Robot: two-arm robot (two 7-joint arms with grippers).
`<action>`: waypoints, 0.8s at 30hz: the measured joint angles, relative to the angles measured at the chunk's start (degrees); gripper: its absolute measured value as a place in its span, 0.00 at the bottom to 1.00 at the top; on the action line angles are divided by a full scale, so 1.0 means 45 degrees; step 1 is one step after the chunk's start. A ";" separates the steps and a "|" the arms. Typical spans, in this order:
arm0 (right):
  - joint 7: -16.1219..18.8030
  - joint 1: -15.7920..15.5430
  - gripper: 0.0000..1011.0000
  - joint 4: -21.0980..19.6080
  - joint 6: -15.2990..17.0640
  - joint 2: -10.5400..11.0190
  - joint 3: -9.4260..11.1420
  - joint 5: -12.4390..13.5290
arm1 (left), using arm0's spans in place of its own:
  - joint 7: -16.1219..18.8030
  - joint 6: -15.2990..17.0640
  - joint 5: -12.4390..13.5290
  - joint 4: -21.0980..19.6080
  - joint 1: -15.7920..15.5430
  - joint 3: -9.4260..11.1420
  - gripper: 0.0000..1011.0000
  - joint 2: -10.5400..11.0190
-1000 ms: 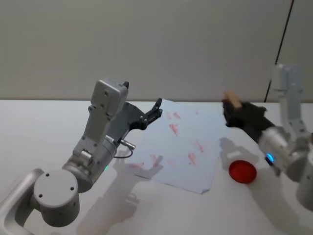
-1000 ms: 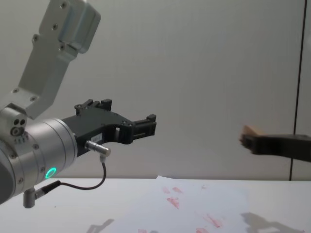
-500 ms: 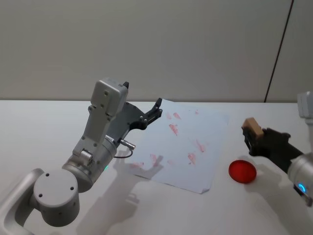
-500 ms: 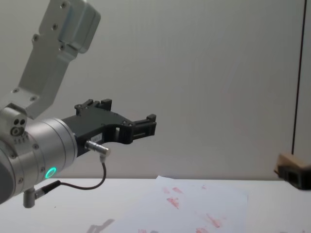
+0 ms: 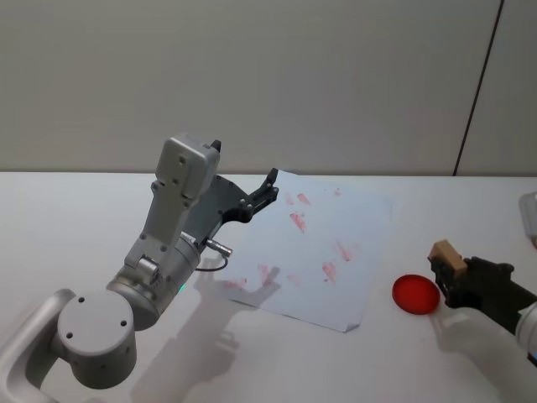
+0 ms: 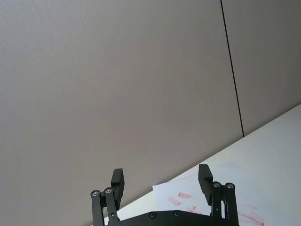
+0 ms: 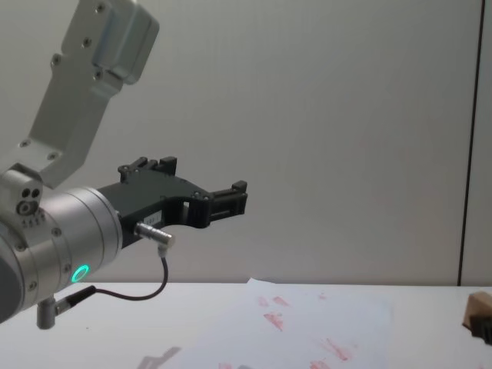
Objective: Use the one hand to pick up the stamp and affix it onto the A4 paper.
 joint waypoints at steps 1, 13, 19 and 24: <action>0.0026 -0.0020 0.22 0.0000 0.0013 0.0020 0.0002 -0.0020 | 0.0000 0.0000 0.0000 0.0000 0.0000 0.0000 0.99 0.0000; 0.0527 0.0130 0.22 0.0404 0.0143 0.0013 -0.0170 -0.0670 | 0.0000 0.0000 0.0000 0.0000 0.0000 0.0000 0.99 0.0000; 0.0741 0.0415 0.22 0.0807 0.0125 -0.0162 -0.0326 -0.1142 | 0.0000 0.0000 0.0000 0.0000 0.0000 0.0000 0.99 0.0000; 0.0865 0.0722 0.22 0.1182 0.0108 -0.0356 -0.0452 -0.1513 | 0.0000 0.0000 0.0000 0.0000 0.0000 0.0000 0.99 0.0000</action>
